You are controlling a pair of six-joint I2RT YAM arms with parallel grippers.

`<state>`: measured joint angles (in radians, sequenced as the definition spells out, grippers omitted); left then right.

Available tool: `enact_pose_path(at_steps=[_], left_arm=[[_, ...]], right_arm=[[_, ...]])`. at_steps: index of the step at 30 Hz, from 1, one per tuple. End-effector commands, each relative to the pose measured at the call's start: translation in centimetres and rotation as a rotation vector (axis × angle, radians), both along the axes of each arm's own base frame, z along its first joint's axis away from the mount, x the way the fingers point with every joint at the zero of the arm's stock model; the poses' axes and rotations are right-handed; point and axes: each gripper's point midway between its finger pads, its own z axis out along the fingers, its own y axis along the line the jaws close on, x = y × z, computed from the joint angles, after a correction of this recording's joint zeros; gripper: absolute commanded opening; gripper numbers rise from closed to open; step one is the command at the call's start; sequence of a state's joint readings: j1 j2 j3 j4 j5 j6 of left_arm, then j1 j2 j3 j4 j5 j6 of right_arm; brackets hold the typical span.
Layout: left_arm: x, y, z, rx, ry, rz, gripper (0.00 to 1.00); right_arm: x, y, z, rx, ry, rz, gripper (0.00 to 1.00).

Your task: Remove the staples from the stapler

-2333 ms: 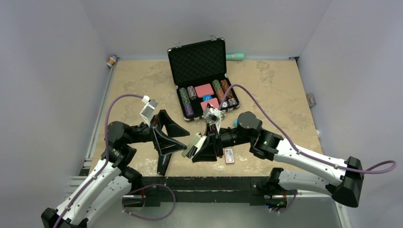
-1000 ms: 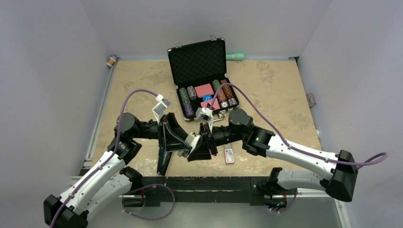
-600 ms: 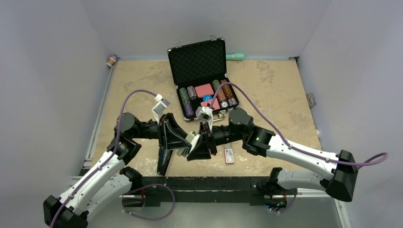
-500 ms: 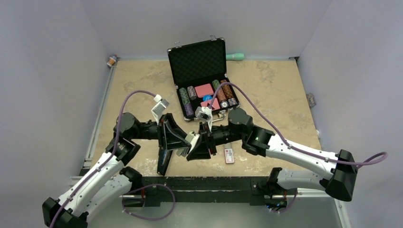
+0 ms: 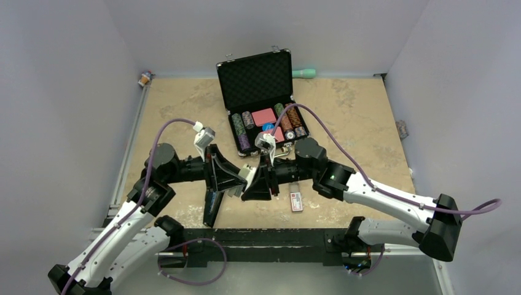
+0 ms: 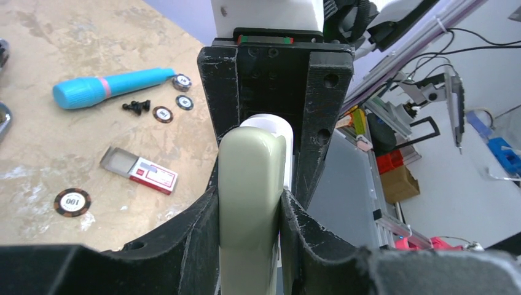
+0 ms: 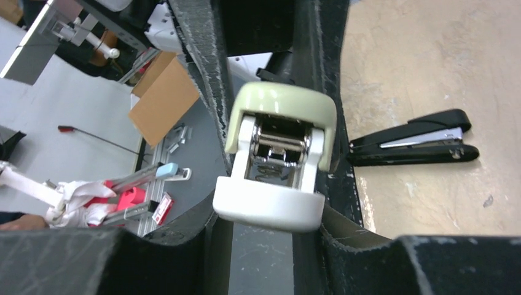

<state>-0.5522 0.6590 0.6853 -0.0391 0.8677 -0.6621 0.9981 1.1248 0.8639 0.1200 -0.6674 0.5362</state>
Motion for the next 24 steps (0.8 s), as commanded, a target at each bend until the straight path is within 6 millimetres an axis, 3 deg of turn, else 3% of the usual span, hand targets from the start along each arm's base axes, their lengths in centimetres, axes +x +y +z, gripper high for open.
enact_pose_path(at_steps=[1,12,19,24], left_arm=[[2.0,0.6,0.1,0.035,0.004,0.125,0.00],[4.5,1.9,-0.2,0.094,0.040,0.305,0.00],[8.1,5.6,-3.5,0.305,0.130,0.605,0.00],[9.5,8.1,-5.3,0.419,0.186,0.768,0.00]], right_arm=[[3.1,-0.7,-0.3,-0.030,0.001,-0.156,0.38],[3.7,-0.8,-1.1,-0.051,0.009,-0.180,0.56],[4.3,-0.8,-2.3,-0.082,0.025,-0.211,0.60],[4.8,-0.8,-3.1,-0.107,0.040,-0.236,0.60]])
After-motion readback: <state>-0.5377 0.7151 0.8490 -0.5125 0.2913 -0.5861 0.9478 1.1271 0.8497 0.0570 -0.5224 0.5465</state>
